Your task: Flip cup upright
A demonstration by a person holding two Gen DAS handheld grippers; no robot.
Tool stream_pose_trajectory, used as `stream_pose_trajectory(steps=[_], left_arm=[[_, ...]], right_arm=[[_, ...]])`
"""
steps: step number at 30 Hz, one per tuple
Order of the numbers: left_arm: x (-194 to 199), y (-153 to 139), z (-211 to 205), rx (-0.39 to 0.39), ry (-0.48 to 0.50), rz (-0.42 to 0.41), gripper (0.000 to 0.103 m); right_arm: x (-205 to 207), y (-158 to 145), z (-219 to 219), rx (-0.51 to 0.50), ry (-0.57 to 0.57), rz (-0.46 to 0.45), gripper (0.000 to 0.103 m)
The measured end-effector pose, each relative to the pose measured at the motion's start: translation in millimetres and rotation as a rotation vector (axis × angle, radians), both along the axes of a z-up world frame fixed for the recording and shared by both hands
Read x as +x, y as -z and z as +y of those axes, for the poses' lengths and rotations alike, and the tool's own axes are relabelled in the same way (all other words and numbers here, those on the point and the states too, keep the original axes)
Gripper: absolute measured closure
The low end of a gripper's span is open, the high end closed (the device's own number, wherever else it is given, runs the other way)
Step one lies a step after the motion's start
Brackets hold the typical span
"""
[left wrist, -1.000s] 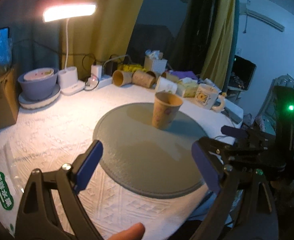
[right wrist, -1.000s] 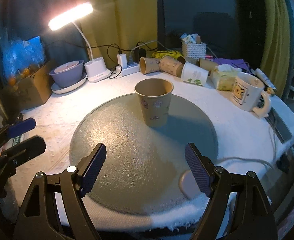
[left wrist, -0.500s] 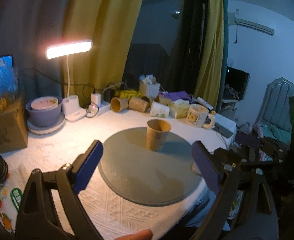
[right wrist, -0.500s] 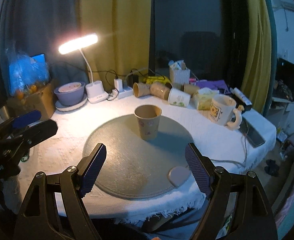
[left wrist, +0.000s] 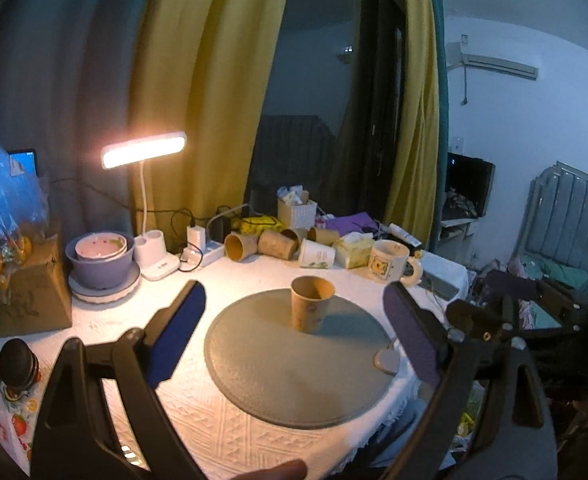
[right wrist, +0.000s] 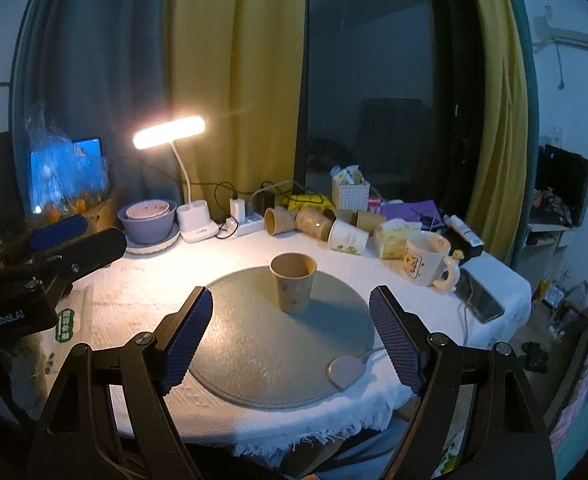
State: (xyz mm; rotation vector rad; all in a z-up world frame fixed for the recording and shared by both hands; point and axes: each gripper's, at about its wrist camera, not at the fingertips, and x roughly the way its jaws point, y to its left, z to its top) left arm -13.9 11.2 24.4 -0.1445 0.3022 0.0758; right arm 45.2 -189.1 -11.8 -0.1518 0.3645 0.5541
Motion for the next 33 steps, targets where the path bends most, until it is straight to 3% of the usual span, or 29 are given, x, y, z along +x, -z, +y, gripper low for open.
stream_pose_trajectory(steps=[33], left_arm=[[-14.4, -6.6, 10.2, -0.015, -0.054, -0.038, 0.012]], right_arm=[[-6.1, -7.2, -7.4, 0.020, 0.049, 0.000, 0.020]])
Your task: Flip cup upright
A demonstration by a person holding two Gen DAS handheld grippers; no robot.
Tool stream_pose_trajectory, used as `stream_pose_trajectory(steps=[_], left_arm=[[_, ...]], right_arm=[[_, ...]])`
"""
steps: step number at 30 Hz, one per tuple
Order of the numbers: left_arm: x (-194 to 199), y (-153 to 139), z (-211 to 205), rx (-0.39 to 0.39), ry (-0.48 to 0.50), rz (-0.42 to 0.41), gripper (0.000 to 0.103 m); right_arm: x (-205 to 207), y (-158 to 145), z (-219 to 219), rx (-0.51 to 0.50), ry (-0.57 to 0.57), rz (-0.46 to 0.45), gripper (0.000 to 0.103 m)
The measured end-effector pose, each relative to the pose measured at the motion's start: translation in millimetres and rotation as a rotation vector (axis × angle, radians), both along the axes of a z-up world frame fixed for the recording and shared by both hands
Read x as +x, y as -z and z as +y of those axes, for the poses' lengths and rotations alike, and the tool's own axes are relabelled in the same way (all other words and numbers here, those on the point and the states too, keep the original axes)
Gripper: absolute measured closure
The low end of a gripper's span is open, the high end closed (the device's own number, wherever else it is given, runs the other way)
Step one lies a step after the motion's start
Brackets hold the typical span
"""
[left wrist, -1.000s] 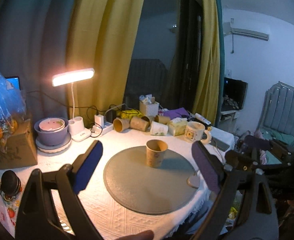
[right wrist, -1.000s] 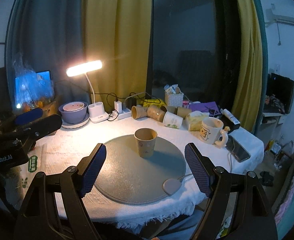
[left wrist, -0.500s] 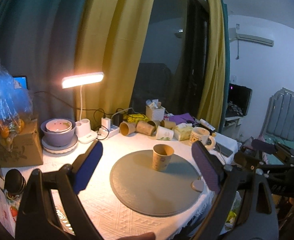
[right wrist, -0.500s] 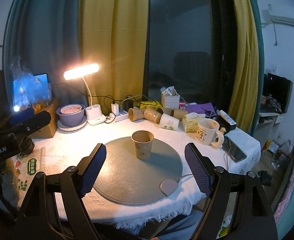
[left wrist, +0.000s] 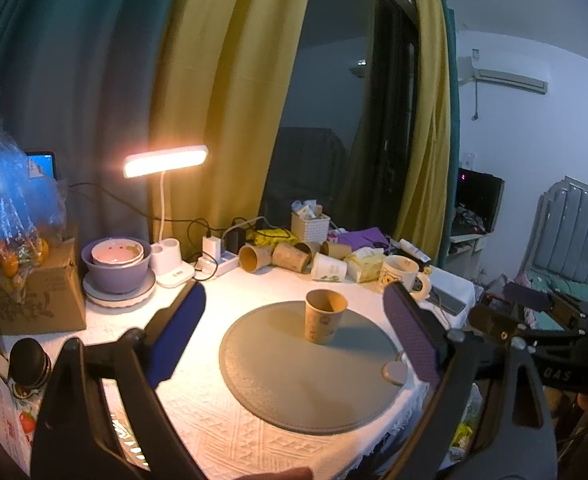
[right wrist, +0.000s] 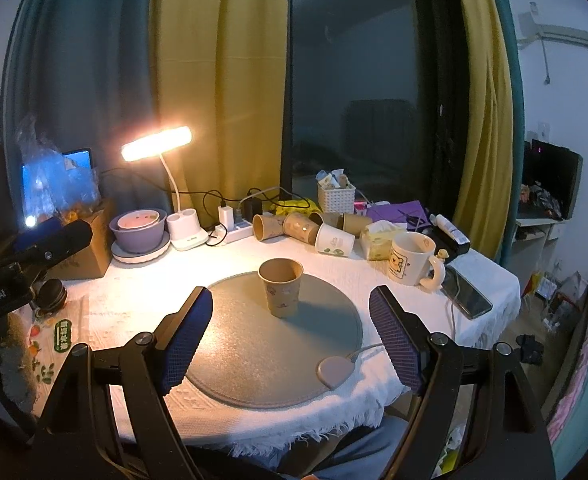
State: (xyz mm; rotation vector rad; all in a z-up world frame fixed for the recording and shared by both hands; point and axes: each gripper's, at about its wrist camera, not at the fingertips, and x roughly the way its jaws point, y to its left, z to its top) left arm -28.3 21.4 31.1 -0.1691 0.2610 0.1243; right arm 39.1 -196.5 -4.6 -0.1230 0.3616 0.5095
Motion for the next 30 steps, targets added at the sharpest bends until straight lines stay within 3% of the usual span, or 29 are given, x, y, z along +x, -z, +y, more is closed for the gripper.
stream_pose_trajectory(steps=[30], left_arm=[[-0.6, -1.2, -5.4, 0.000, 0.000, -0.001, 0.012]], right_arm=[[0.5, 0.1, -1.1, 0.003, 0.002, 0.003, 0.020]])
